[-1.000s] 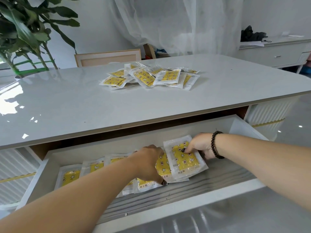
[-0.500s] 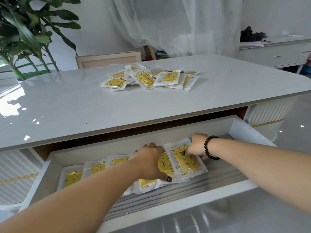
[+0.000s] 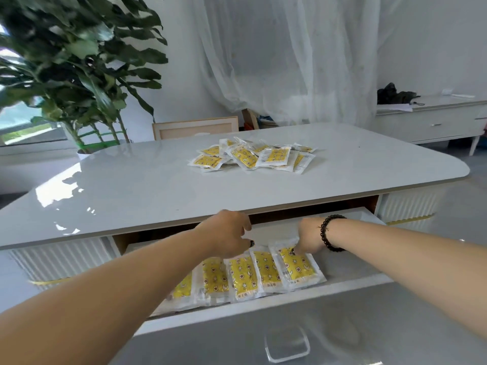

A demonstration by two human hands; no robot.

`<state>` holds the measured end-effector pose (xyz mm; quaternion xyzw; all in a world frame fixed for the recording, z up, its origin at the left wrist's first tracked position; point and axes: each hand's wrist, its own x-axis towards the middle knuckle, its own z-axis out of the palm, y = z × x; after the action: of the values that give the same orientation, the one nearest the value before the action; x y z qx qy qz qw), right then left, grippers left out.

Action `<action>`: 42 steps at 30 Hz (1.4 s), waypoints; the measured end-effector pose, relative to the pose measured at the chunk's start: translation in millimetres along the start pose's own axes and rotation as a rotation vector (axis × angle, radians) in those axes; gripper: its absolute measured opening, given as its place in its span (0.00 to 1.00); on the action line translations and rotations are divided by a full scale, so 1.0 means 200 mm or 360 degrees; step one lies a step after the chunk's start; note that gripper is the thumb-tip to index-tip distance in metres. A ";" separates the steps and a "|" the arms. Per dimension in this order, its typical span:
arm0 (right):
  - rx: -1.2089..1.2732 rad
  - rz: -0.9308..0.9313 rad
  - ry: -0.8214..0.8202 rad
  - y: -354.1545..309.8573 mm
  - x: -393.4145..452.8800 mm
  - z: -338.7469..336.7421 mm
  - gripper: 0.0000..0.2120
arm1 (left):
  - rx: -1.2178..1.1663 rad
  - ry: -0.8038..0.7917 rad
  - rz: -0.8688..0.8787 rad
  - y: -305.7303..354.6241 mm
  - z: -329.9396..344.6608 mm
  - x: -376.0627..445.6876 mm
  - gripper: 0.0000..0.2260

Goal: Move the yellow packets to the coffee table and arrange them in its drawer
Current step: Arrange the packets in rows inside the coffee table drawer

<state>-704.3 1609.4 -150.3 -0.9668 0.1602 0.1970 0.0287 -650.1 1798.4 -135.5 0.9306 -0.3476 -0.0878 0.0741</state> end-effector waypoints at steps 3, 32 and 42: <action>0.0045 -0.0094 0.0116 -0.04 -0.13 -0.11 0.21 | -0.0006 0.0080 -0.0036 0.00 -0.10 -0.09 0.18; 0.1102 -0.0123 0.1115 0.20 1.11 -0.67 0.27 | -0.0432 0.1116 -0.0308 -0.65 -0.32 1.19 0.30; 0.1100 -0.0075 0.0711 0.13 1.44 -0.74 0.36 | -0.0726 0.0316 -0.0056 -0.89 -0.40 1.50 0.35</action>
<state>-407.1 1482.2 -126.4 -0.9227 0.1970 -0.0837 0.3207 -296.8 1738.6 -126.4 0.8998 -0.2935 -0.0733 0.3144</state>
